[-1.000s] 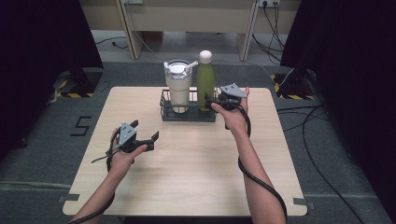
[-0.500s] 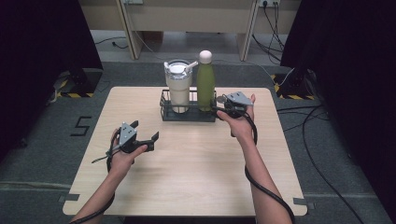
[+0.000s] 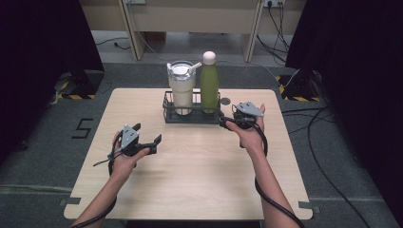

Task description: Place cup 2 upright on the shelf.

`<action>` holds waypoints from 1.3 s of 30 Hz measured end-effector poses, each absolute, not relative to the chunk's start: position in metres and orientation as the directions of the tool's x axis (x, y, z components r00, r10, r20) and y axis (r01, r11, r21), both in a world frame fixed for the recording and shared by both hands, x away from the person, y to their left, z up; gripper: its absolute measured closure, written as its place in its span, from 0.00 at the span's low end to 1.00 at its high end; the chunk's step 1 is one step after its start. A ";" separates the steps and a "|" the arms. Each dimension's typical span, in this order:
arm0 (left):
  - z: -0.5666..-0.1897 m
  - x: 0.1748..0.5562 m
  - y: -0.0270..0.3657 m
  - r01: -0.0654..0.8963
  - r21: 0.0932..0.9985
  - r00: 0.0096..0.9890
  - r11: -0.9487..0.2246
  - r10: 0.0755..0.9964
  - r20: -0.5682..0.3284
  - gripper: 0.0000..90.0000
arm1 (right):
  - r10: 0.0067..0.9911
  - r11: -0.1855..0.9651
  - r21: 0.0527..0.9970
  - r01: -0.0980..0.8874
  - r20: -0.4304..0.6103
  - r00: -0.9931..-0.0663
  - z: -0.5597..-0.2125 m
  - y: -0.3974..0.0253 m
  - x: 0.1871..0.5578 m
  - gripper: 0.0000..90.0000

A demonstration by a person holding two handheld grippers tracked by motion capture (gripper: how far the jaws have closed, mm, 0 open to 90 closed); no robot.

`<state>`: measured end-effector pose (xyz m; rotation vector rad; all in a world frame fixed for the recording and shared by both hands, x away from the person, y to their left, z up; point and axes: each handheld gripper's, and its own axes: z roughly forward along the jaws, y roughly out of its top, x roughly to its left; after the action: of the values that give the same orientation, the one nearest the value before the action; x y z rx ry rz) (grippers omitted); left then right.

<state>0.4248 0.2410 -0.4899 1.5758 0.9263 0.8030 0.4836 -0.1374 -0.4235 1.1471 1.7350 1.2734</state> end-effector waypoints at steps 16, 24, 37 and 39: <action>-0.490 0.424 0.242 0.155 0.983 0.465 -0.100 0.885 0.017 0.03 | 0.932 0.141 0.953 0.270 -0.037 -0.360 -0.439 -0.155 0.462 0.15; -0.490 0.424 0.241 0.153 0.983 0.465 -0.101 0.885 0.019 0.03 | 0.935 0.149 0.949 0.277 -0.044 -0.352 -0.446 -0.164 0.450 0.15; -0.491 0.424 0.240 0.156 0.982 0.467 -0.106 0.884 0.021 0.03 | 0.945 0.145 0.943 0.300 -0.041 -0.326 -0.468 -0.184 0.428 0.15; -0.491 0.424 0.240 0.157 0.982 0.467 -0.107 0.884 0.022 0.03 | 0.945 0.142 0.943 0.301 -0.039 -0.324 -0.472 -0.185 0.424 0.15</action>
<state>0.4243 0.2404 -0.4913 1.5777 0.9318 0.7982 0.4239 -0.1854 -0.4716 1.2044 1.7369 1.1954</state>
